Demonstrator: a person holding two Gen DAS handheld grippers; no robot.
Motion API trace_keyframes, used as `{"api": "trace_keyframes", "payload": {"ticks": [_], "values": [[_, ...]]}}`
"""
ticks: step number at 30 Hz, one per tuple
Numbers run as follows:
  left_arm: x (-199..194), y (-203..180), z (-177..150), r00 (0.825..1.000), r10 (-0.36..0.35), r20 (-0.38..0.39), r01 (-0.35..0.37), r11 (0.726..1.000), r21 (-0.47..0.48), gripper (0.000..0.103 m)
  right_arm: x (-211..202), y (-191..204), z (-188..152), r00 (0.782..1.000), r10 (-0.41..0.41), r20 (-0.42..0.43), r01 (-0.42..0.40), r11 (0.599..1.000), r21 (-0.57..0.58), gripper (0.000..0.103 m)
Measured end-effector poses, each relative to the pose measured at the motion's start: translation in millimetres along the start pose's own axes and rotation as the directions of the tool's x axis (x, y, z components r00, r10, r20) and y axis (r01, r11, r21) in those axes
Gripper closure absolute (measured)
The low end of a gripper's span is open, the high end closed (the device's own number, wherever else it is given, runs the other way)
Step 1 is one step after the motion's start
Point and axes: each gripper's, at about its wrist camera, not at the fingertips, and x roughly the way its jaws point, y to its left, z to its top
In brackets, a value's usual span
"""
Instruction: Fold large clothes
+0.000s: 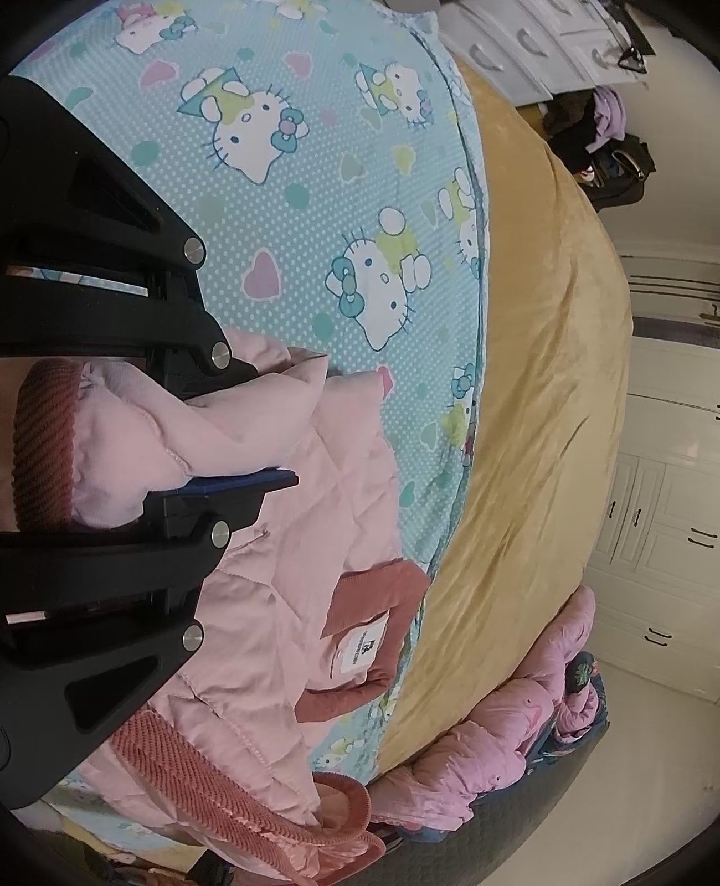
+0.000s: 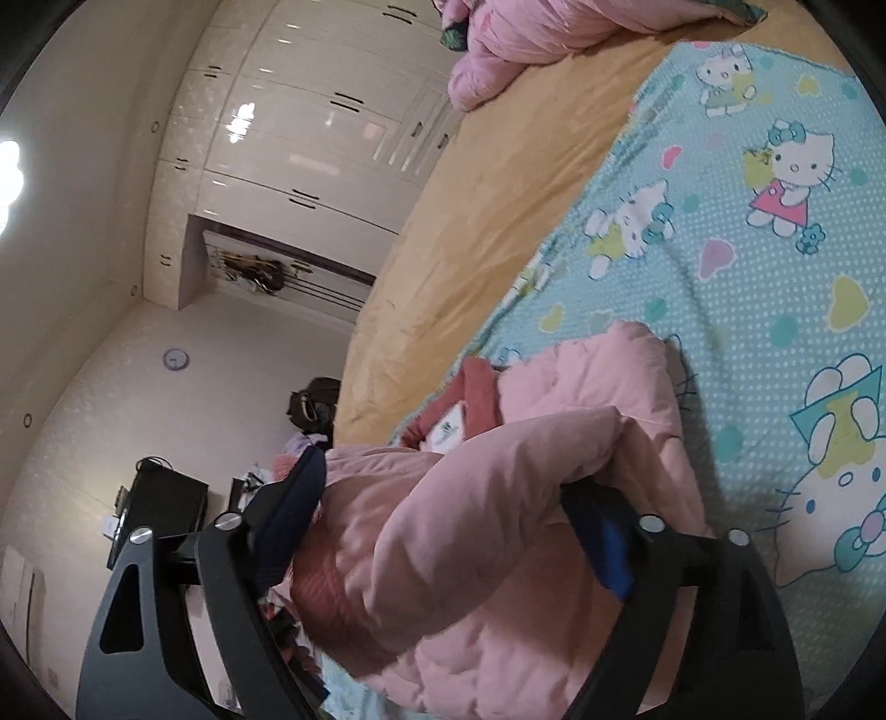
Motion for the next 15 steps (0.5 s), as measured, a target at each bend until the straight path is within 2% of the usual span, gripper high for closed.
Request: {"api": "trace_keyframes", "payload": {"ticks": [4, 9, 13, 15], "values": [[1, 2, 0, 1.000, -0.005, -0.001, 0.005, 1.000, -0.006, 0.091, -12, 5, -5, 0.995, 0.067, 0.072, -0.066, 0.998, -0.020, 0.009], [1, 1, -1, 1.000, -0.009, 0.002, 0.009, 1.000, -0.002, 0.089, -28, -2, -5, 0.978, 0.111, 0.178, -0.113, 0.994, 0.005, 0.009], [1, 1, -1, 1.000, -0.010, 0.003, 0.010, 1.000, -0.004, 0.088, -26, 18, -18, 0.987, 0.042, 0.157, -0.020, 0.990, -0.138, 0.009], [1, 1, -1, 1.000, -0.011, 0.005, 0.011, 1.000, -0.006, 0.088, -11, 35, -33, 0.995, -0.027, 0.097, 0.053, 0.963, -0.266, 0.009]]}}
